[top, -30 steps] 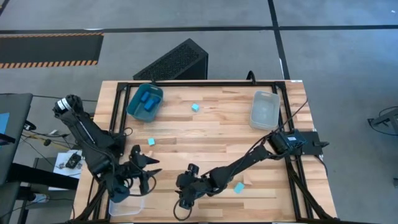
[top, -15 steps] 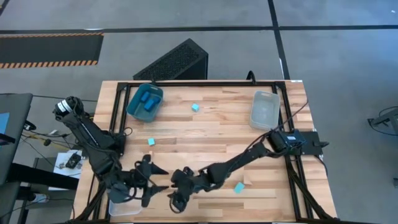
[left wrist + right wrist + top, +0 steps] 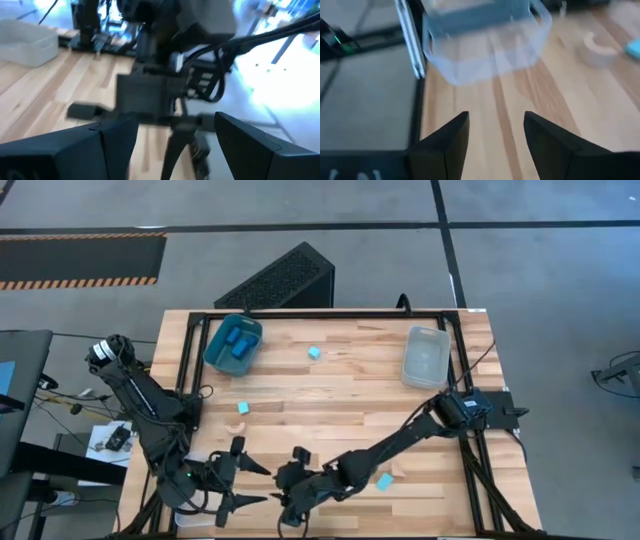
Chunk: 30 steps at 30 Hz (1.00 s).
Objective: Sort & place blocks by color
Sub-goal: Put the middle brown block into the transparent bin
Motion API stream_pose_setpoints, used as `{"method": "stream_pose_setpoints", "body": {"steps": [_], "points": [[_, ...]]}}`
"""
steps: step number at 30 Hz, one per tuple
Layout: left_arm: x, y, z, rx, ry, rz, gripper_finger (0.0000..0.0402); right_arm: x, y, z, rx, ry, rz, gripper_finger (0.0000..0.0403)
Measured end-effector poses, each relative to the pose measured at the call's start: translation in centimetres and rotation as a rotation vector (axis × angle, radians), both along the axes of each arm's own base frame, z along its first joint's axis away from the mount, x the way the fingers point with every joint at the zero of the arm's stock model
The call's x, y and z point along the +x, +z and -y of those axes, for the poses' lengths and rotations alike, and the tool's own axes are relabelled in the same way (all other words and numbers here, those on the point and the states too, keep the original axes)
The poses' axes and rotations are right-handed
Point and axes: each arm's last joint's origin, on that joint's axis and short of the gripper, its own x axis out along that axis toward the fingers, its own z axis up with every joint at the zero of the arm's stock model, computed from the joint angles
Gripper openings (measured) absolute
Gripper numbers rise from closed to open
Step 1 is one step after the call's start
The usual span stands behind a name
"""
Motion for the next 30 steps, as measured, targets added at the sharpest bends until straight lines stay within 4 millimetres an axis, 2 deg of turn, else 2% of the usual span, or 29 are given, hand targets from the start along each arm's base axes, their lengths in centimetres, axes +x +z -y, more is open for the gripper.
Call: {"method": "stream_pose_setpoints", "body": {"steps": [7,11,18,22,25,30], "points": [[-0.3,-1.3,-0.2,0.078,0.012,-0.09,0.0249,-1.4,-1.4,0.1,-0.031,-0.04,-0.175,0.0239],[0.5,-3.6,-0.4,0.177,0.032,-0.12,0.0249,-3.7,-1.6,-0.5,-0.009,-0.129,-0.324,0.0244],[4.6,-8.2,-0.4,0.241,-0.072,-0.221,0.0249,-7.9,1.5,-1.7,-0.093,-0.228,-0.366,0.0244],[7.4,-10.4,-0.9,0.213,-0.159,-0.253,0.0249,-10.0,3.1,-1.7,-0.126,-0.283,-0.382,0.0244],[9.1,-11.8,-1.7,0.177,-0.212,-0.275,0.0249,-10.9,3.7,-1.8,-0.136,-0.315,-0.376,0.0244],[10.9,-13.5,-3.5,0.152,-0.241,-0.347,0.0249,-11.8,4.3,-2.2,-0.124,-0.372,-0.331,0.0244]]}}
